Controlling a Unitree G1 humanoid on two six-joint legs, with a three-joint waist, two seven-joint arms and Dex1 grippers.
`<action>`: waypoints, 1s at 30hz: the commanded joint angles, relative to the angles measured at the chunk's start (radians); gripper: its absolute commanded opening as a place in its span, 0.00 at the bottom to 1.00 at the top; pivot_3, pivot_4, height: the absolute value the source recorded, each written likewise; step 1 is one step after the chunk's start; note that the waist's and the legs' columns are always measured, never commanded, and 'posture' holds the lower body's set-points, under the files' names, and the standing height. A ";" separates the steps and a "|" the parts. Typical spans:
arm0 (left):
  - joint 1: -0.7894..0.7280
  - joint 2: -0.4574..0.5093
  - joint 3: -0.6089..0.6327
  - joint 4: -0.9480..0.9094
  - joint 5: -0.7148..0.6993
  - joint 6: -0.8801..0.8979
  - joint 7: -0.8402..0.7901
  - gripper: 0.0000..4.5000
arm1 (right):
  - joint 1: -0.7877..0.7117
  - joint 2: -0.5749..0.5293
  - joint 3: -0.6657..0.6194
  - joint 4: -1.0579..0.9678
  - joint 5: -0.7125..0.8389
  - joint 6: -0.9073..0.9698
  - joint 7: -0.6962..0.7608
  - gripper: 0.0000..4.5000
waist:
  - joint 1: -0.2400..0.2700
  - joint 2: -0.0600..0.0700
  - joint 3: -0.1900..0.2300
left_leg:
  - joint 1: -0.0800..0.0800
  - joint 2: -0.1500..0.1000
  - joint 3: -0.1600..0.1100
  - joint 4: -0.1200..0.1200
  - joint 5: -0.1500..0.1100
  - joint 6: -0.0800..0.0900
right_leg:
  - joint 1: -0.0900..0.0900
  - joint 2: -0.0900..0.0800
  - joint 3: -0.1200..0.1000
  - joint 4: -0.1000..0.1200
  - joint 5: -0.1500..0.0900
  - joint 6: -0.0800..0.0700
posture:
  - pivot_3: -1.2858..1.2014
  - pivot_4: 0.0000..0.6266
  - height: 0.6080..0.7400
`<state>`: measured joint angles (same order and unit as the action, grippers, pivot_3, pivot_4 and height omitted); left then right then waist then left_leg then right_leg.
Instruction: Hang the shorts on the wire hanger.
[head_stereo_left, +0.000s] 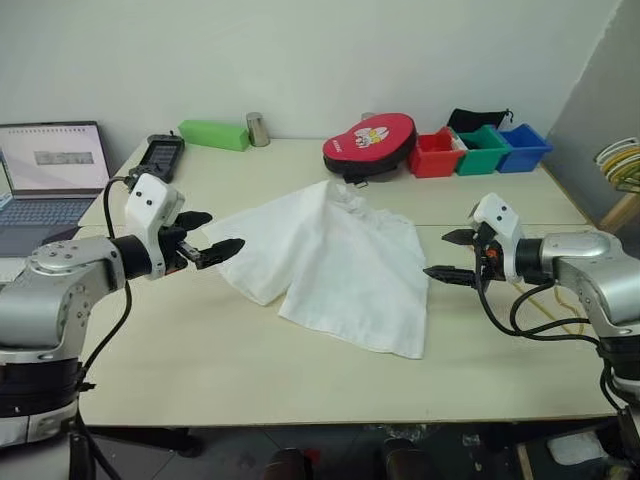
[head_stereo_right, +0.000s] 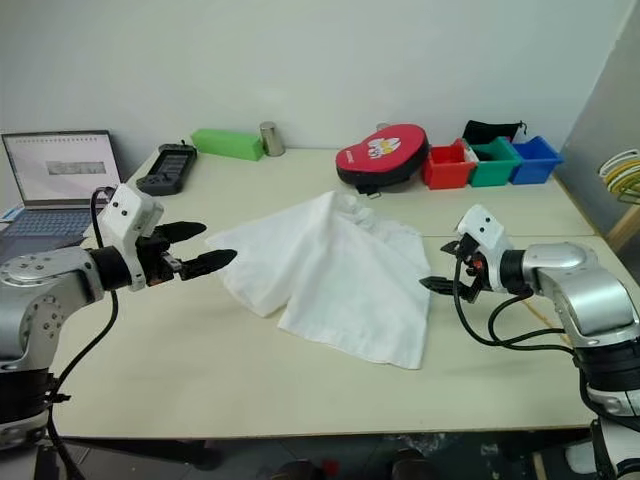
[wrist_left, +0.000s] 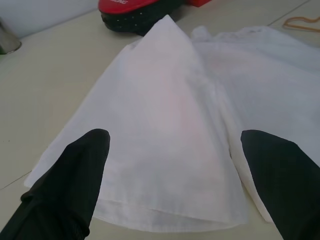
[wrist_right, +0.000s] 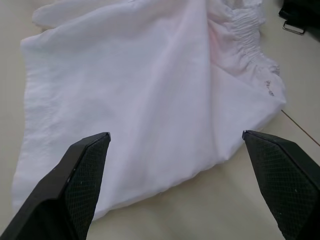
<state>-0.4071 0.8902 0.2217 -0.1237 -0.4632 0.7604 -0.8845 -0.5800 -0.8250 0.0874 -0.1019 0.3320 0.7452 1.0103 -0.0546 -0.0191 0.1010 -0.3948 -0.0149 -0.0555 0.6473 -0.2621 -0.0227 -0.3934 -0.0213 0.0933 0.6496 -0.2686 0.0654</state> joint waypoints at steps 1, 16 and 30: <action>0.002 0.033 0.008 0.001 0.001 -0.044 -0.039 1.00 | -0.060 -0.008 -0.014 0.020 0.004 -0.010 0.017 1.00 | 0.000 0.000 0.000 | 0.000 0.000 0.000 0.000 0.000 0.000 | 0.000 0.000 0.000 0.000 0.000 0.000 | 0.52 0.00 1.00; 0.002 0.020 -0.008 -0.013 0.014 -0.060 -0.005 1.00 | -0.116 0.020 -0.008 0.122 -0.049 -0.043 -0.026 1.00 | 0.002 -0.002 -0.001 | 0.000 0.000 0.002 0.005 0.001 -0.002 | -0.003 0.001 0.000 0.011 0.001 -0.002 | 0.52 0.00 1.00; 0.037 0.008 -0.010 -0.041 0.005 -0.056 0.013 1.00 | -0.152 0.025 0.007 0.162 -0.055 -0.038 -0.021 1.00 | 0.001 -0.002 -0.002 | 0.002 0.000 0.002 0.016 0.002 -0.001 | 0.002 0.001 0.001 0.015 0.001 -0.001 | 0.52 0.03 1.00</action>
<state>-0.3665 0.8999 0.2015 -0.1276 -0.4554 0.7147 -0.8804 -0.6985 -0.7963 0.1017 0.0706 0.2859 0.7107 0.9875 -0.0537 -0.0211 0.0995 -0.3925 -0.0147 -0.0538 0.6636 -0.2604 -0.0237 -0.3911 -0.0198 0.0940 0.6646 -0.2672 0.0639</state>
